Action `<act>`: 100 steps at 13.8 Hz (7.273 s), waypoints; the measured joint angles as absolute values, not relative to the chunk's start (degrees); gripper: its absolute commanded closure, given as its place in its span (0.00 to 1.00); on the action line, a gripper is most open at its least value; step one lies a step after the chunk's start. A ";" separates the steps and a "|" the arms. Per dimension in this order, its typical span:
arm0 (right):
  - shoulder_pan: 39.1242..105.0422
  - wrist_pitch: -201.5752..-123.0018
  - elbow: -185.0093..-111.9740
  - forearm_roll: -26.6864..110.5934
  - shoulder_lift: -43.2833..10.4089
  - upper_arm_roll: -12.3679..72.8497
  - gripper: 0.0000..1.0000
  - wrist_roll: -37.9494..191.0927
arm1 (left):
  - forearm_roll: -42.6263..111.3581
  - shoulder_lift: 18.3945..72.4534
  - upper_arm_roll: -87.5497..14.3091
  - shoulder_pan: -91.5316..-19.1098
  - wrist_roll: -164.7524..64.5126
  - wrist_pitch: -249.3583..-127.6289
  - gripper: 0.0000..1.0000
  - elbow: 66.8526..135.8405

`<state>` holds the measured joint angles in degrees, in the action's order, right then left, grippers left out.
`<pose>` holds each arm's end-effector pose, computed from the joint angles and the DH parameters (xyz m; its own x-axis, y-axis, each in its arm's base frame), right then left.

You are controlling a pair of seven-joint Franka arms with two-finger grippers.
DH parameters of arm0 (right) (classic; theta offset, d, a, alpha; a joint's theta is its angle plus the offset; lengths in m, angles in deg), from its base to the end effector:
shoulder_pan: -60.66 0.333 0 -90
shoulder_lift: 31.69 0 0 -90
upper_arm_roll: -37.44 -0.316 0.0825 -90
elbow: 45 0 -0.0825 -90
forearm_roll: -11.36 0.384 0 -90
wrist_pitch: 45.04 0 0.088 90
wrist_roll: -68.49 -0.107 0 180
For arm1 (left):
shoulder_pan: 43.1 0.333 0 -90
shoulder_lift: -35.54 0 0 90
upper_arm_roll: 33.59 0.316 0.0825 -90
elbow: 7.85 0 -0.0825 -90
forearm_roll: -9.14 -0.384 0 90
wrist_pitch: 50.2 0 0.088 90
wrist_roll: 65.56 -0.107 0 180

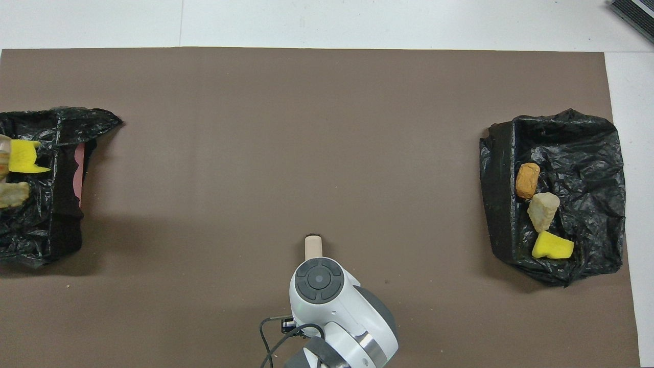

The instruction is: Sweep and dump trash in bin

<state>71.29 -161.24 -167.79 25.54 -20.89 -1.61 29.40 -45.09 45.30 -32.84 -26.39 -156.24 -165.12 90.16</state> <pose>0.3343 0.4110 0.3195 0.9124 0.0589 -0.4050 0.0403 -0.9977 -0.0542 0.5903 0.2361 0.5204 -0.0733 -0.6297 -0.7734 -0.9973 0.0520 0.0522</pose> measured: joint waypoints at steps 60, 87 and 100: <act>67.80 -131.66 -138.31 9.43 -39.23 45.84 0.00 70.33 | 14.89 57.45 -34.12 -80.85 -36.11 -174.82 0.71 92.27; 67.80 -131.66 -138.31 9.43 -39.23 45.83 0.00 70.33 | 14.85 47.44 -31.14 -46.15 -68.17 -150.13 0.00 80.03; 67.80 -131.66 -138.31 9.43 -39.23 45.82 0.00 70.33 | 12.08 36.89 -32.06 -45.23 -70.06 -137.76 0.00 80.33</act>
<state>67.80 -131.66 -138.31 9.43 -39.23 45.82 70.33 12.08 36.89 -32.06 -45.23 -70.06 -137.76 80.33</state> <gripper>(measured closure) 0.000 0.000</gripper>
